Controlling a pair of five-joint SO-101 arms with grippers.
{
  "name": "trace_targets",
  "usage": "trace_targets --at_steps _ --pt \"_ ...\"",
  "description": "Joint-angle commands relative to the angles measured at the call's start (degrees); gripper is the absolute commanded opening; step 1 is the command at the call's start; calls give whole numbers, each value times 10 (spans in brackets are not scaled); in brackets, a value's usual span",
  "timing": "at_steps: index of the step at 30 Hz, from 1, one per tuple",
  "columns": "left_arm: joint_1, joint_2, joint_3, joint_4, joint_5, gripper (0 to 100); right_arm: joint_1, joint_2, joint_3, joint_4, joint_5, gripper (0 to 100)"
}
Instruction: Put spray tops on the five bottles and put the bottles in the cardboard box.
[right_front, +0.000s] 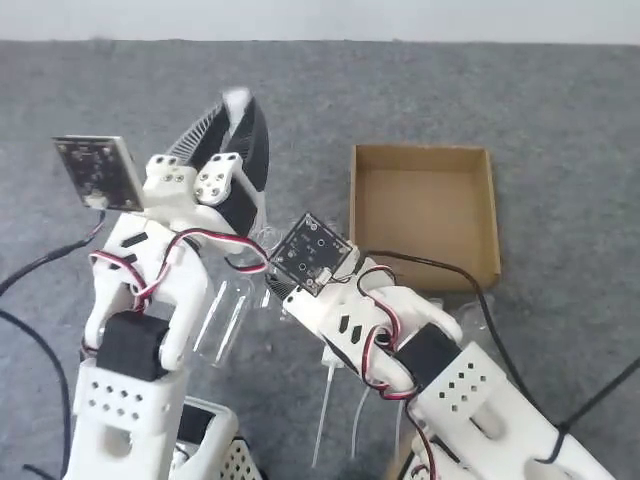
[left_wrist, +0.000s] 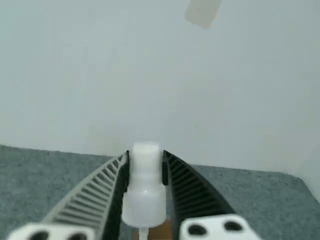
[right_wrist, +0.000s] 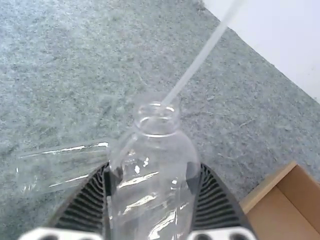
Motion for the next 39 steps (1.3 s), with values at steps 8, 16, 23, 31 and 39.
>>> trace_targets --at_steps 8,16,23,31,39 --pt "30 -144 76 97 -35 13 6 -58 24 -40 -41 6" --pt "40 -223 154 98 -43 13 42 -20 46 -183 -153 6" --pt "41 -198 127 100 -114 126 42 -20 80 -223 -151 6" --pt "37 -157 -11 178 -118 188 44 -20 81 -196 -151 6" --pt "23 -187 39 222 -199 185 75 -20 77 -196 -151 6"
